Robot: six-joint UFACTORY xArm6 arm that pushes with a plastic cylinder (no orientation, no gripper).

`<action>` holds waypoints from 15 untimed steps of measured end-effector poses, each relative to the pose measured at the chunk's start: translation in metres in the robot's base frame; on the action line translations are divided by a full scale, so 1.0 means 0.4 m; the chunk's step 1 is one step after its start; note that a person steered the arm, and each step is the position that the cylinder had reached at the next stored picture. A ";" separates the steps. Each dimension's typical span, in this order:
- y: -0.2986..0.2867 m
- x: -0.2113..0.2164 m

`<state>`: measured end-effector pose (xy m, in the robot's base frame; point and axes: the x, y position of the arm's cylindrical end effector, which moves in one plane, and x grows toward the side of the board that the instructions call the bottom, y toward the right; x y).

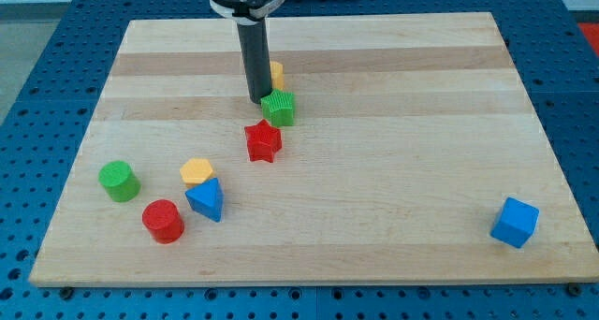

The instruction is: Move the green circle a bit up

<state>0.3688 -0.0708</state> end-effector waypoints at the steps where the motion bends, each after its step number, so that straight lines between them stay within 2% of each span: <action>1: -0.060 0.000; 4: -0.468 0.037; 5: -0.565 0.141; 6: -0.585 0.265; 7: -0.584 0.513; 8: -0.584 0.541; 9: -0.568 0.522; 10: -0.483 0.451; 11: -0.275 0.272; 12: -0.189 0.200; 14: -0.227 0.226; 15: -0.382 0.349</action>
<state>0.5084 -0.2237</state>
